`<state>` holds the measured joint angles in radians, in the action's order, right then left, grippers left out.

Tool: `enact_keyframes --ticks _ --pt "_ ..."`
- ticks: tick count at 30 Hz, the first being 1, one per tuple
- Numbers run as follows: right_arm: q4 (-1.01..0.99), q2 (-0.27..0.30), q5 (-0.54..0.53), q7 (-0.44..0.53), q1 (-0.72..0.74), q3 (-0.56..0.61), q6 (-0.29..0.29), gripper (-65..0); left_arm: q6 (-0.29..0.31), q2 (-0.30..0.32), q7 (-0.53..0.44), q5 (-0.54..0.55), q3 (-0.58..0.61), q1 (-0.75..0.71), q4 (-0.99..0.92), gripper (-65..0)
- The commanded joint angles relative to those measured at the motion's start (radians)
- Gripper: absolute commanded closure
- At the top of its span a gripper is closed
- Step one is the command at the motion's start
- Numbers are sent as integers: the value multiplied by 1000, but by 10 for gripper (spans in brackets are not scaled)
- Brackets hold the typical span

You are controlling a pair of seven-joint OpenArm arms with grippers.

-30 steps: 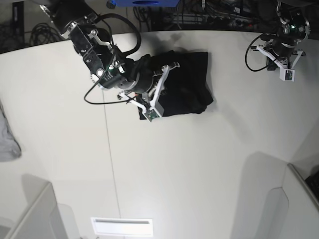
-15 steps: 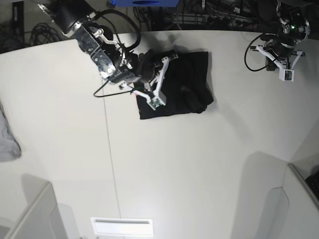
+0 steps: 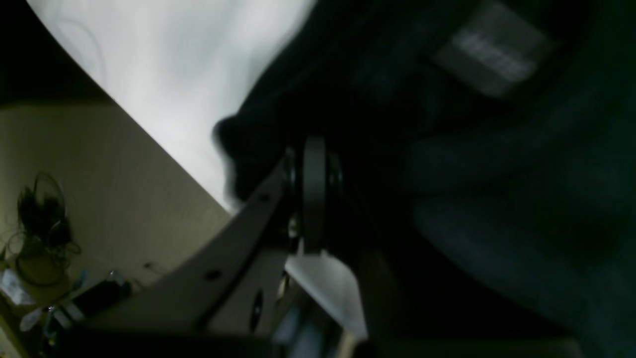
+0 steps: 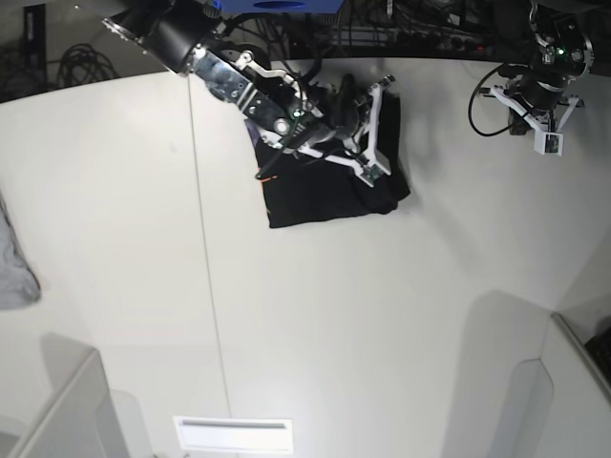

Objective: Fold the T-shirt properly

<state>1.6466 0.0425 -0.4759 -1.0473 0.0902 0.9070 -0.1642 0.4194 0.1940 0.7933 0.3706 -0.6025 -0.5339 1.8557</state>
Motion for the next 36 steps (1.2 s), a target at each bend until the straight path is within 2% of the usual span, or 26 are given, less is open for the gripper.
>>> enact_keyframes --ticks 1,5,8,11,14,17,22,30,33,36 --pt "2 -26 -14 12 26 19 7 0 0 12 -18 8 -6 -4 14 0" --pt "56 -33 -14 3 43 54 5 0 0 12 -18 8 -7 -4 14 0" --pt "152 -26 -14 2 38 -15 5 0 2 14 -18 8 -9 -4 14 0" --pt "160 -26 -14 11 41 -118 5 0 2 12 -18 18 -6 -4 20 0" --pt "105 -28 -13 58 67 -187 5 0 2 14 -18 104 -6 -5 15 0" --pt "22 -33 -14 123 93 -188 5 0 2 17 -18 181 -4 -15 15 0" --pt "-113 -65 -14 195 108 -187 7 0 2 17 -18 192 2 -10 15 0" --pt "-124 -82 -14 206 113 -108 7 0 2 14 -18 199 3 -12 25 0" --pt "-33 -57 -16 174 108 -118 5 0 2 15 -18 261 3 -16 25 0" --pt "103 -11 -16 129 87 -208 5 0 2 20 -18 382 -3 -16 25 0"
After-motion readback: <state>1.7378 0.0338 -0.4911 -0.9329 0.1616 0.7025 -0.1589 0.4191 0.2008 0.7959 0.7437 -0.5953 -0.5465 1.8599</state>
